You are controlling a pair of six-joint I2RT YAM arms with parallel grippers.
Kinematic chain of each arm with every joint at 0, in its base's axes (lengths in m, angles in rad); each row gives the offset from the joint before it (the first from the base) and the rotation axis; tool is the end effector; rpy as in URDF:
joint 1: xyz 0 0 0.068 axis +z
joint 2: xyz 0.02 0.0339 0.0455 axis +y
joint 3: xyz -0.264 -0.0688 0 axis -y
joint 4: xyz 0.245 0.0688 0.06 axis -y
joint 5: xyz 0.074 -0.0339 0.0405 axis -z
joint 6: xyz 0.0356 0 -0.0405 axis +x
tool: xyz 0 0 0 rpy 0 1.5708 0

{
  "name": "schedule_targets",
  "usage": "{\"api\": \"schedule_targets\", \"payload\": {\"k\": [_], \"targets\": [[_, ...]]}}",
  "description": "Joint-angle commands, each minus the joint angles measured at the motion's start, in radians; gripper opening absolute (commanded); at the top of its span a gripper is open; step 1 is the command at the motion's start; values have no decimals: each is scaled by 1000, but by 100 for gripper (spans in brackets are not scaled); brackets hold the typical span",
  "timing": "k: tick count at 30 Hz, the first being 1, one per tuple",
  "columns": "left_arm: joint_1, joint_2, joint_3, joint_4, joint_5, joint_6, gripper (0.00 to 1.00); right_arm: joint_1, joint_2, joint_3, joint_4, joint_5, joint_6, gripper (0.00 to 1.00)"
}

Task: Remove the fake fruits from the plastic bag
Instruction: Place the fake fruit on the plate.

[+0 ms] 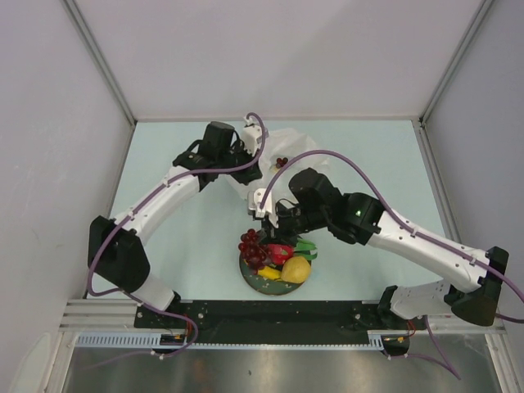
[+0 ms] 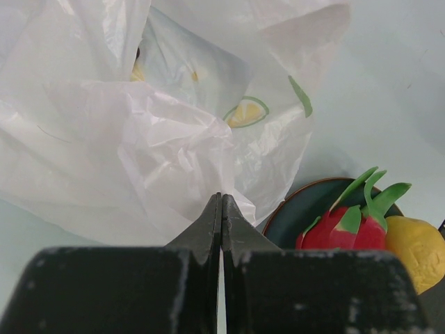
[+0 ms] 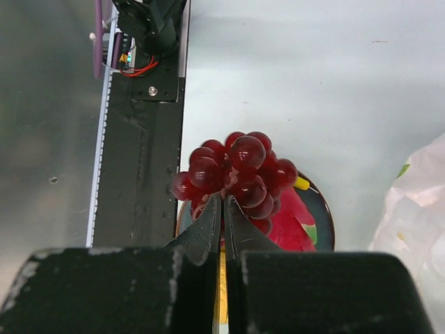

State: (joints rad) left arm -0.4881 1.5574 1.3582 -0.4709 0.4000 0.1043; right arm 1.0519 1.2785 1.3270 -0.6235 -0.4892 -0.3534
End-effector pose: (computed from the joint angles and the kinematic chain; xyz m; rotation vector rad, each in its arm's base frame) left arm 0.3046 -0.1774 0.3215 0.8670 2.0860 -0.6547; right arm 0.1215 0.2464 0.3808 -1.6456 1.4825 0.9230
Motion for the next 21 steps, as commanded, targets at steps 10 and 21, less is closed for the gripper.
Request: {"api": "schedule_targets", "payload": {"k": [10, 21], "targets": [[6, -56, -62, 57, 40, -11, 0, 5, -7, -54, 120, 21, 7, 0], [6, -43, -53, 43, 46, -2, 0, -41, -22, -130, 145, -11, 39, 0]]}}
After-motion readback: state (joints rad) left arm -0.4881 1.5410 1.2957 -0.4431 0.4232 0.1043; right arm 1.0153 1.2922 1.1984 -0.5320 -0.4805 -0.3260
